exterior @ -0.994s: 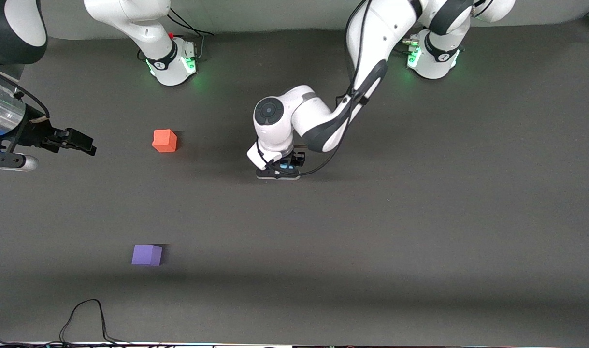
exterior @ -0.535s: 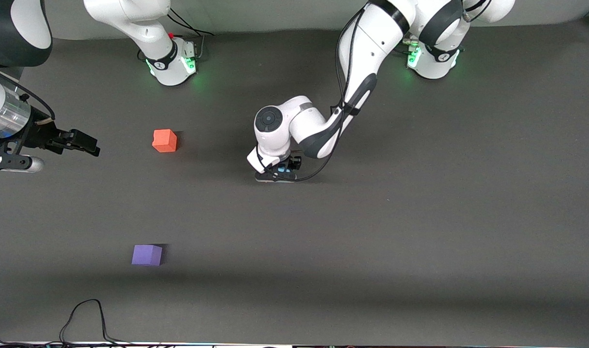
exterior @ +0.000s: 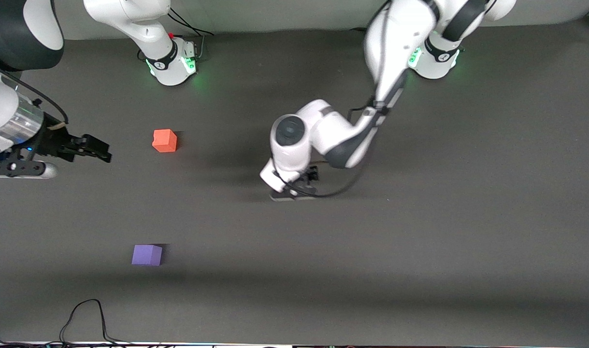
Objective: Place blue block between orange and purple blocks
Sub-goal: 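Carry the blue block to the table middle and set it down, then withdraw the left gripper while the right gripper reaches the blue block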
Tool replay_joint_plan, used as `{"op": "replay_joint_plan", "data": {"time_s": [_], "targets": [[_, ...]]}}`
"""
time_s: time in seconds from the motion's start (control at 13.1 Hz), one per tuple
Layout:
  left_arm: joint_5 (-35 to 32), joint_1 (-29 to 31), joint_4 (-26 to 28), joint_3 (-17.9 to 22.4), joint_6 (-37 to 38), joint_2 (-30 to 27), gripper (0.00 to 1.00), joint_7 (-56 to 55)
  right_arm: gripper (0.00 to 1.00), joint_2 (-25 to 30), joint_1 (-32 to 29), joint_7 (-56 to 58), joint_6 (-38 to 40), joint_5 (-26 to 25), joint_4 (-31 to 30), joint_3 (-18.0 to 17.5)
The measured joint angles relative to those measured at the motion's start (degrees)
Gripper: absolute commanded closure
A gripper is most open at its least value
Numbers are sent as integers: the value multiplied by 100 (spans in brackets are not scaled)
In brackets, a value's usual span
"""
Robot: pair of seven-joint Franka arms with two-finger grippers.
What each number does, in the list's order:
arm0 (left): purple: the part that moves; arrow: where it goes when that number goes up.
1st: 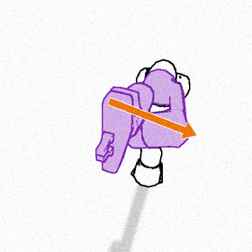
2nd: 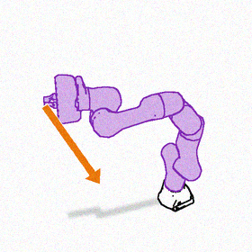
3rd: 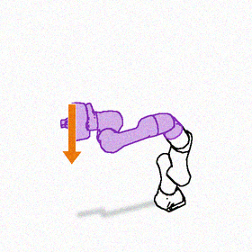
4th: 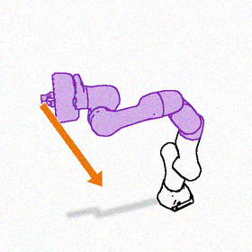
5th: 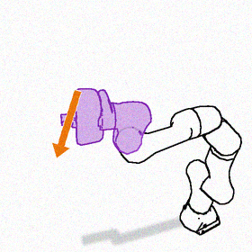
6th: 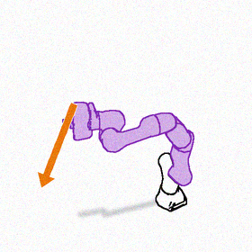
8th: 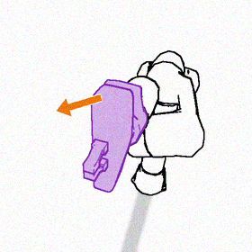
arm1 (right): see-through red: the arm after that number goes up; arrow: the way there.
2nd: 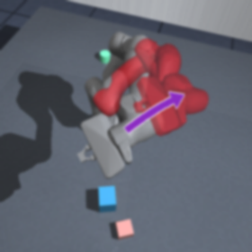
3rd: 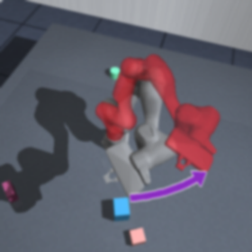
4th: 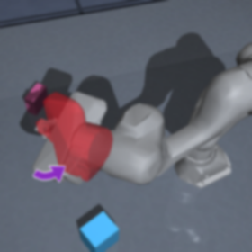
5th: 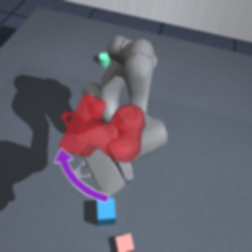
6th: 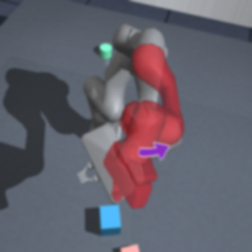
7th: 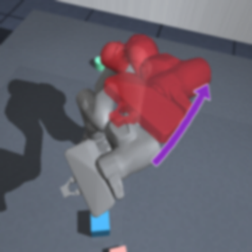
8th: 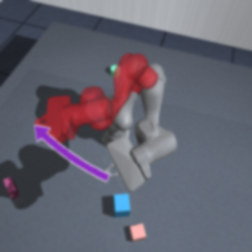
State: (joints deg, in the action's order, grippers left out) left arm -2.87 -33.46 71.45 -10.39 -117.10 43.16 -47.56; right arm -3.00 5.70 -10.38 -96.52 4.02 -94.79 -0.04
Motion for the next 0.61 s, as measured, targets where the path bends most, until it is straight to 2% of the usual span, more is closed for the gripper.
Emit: {"op": "replay_joint_plan", "data": {"time_s": [0.15,0.31,0.46,0.61], "targets": [[419,1002,13,-124,784,-577,0,907,0,-248,21,-405,-27,182,211,-377],[605,1947,75,-149,1702,-1004,0,1838,0,-559,32,-1146,-137,143,438,-1030],[612,2762,226,-157,2291,-1403,0,2701,0,-896,135,-2048,-580,-293,434,-1690],[495,3500,325,-157,2720,-1846,0,3658,0,-1298,511,-2741,-1170,-595,299,-1933]]}}
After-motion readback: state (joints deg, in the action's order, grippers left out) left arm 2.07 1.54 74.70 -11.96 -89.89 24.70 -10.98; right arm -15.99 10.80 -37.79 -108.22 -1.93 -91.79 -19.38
